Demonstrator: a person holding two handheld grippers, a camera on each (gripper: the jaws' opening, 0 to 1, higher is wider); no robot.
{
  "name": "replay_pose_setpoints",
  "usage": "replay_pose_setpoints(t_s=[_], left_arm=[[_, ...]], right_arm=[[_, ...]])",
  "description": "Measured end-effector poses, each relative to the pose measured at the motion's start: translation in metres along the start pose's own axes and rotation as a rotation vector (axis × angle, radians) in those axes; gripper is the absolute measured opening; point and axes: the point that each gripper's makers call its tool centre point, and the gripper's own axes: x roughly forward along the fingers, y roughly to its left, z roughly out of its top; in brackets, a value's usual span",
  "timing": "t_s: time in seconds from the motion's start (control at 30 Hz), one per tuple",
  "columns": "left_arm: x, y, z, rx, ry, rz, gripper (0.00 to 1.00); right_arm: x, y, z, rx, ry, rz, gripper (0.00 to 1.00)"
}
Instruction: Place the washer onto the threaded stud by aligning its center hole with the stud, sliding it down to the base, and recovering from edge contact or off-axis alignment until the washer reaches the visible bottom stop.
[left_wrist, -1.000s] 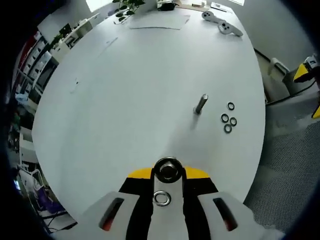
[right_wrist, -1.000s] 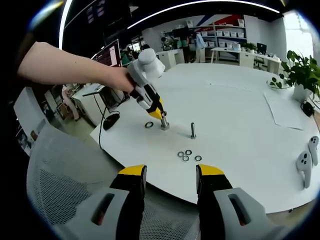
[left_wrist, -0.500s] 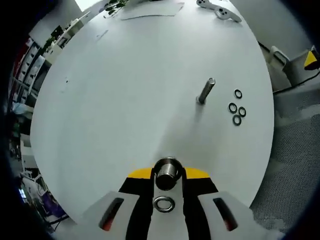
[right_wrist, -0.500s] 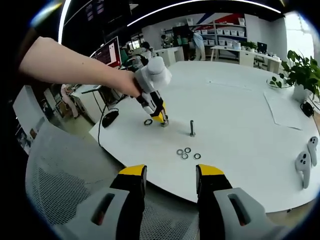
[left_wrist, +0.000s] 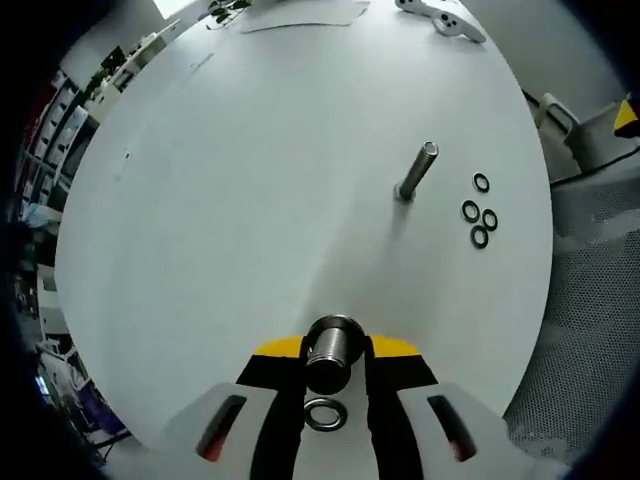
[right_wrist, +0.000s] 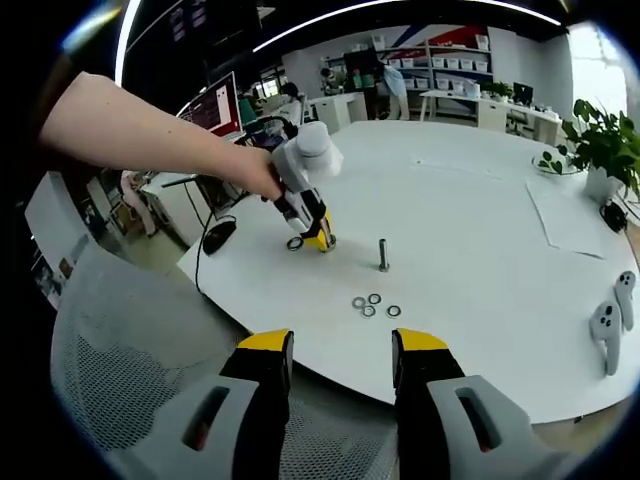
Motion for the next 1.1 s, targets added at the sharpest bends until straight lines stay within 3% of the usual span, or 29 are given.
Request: replay_pose_setpoints(t_s=[0.23, 0.33, 0.53, 0.77, 1.1], left_arm=[[0.002, 0.000, -0.007, -0.012, -0.002, 0.012, 0.24], [-0.002, 0.003, -0.003, -0.036, -0.049, 0.032, 0.31], [-0.010, 0.005, -0.008, -0.098, -0.096, 0.047, 0.30], [-0.015, -0.004, -0.033, -0.164, -0.089, 0.041, 0.30], [-0.037, -0.010, -0.061, -0.298, -0.137, 0.068, 0.31]], right_arm=[[-0.001, 0.000, -0.001, 0.000, 0.004, -0.004, 0.42], [0.000, 0.000, -0.002, -0.008, 0.007, -0.004, 0.42], [-0.001, 0.000, -0.001, -0.011, 0.003, -0.002, 0.42], [0.001, 0.003, -0.002, -0.028, 0.013, 0.009, 0.42], [0.001, 0.007, -0.001, -0.039, 0.013, 0.032, 0.42]])
